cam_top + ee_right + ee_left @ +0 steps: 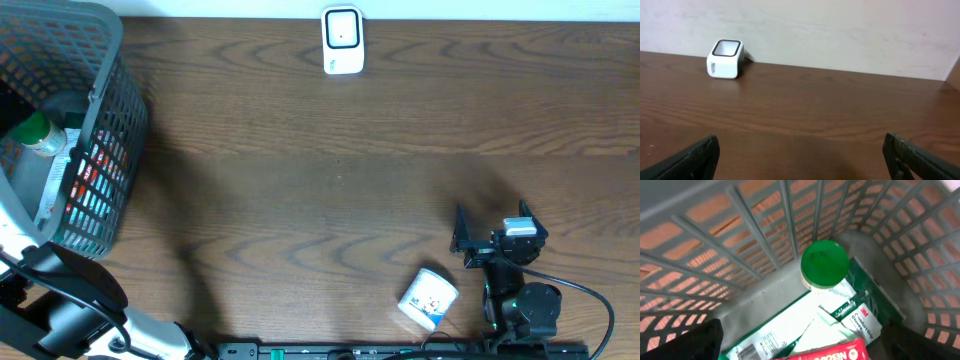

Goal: Scan the item barcode
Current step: 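Close the left gripper around the green-capped bottle's cap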

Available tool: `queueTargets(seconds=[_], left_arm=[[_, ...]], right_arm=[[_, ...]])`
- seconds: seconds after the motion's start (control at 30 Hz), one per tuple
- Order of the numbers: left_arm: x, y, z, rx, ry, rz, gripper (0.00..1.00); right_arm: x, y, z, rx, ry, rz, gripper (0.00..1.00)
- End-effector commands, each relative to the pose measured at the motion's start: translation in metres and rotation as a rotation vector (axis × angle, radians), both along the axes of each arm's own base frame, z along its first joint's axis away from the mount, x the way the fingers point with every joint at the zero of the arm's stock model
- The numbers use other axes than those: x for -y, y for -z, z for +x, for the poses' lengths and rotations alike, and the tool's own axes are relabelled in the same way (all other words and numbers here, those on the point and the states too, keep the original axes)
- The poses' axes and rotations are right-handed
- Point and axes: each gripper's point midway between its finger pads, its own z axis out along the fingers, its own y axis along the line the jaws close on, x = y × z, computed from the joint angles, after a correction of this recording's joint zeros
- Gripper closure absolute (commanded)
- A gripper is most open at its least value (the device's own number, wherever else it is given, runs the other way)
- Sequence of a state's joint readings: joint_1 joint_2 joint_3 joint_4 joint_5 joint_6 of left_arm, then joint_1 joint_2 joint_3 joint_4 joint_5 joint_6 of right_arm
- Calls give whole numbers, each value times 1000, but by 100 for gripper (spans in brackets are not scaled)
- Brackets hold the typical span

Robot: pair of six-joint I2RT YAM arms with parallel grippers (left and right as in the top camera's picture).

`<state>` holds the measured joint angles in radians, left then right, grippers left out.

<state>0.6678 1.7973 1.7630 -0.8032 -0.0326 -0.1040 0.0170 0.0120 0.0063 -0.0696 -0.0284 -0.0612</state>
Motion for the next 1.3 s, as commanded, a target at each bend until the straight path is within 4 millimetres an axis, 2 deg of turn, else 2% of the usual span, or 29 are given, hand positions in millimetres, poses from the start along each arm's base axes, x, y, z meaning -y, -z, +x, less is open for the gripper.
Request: queueTargets(seconds=[0.0, 0.27, 0.47, 0.73, 1.1, 1.27], left_arm=[[-4, 23, -1, -44, -5, -25, 0], [-7, 53, 3, -95, -4, -65, 0], [-11, 52, 7, -80, -4, -53, 0], [-12, 33, 9, -46, -4, -26, 1], [-1, -26, -5, 45, -5, 46, 0], [9, -43, -16, 55, -4, 53, 0]], right_arm=[[0, 0, 0, 1, 2, 11, 1], [0, 0, 0, 1, 2, 11, 1], [0, 0, 0, 1, 2, 11, 1], [0, 0, 0, 1, 2, 11, 1], [0, 0, 0, 1, 2, 11, 1], [0, 0, 0, 1, 2, 11, 1]])
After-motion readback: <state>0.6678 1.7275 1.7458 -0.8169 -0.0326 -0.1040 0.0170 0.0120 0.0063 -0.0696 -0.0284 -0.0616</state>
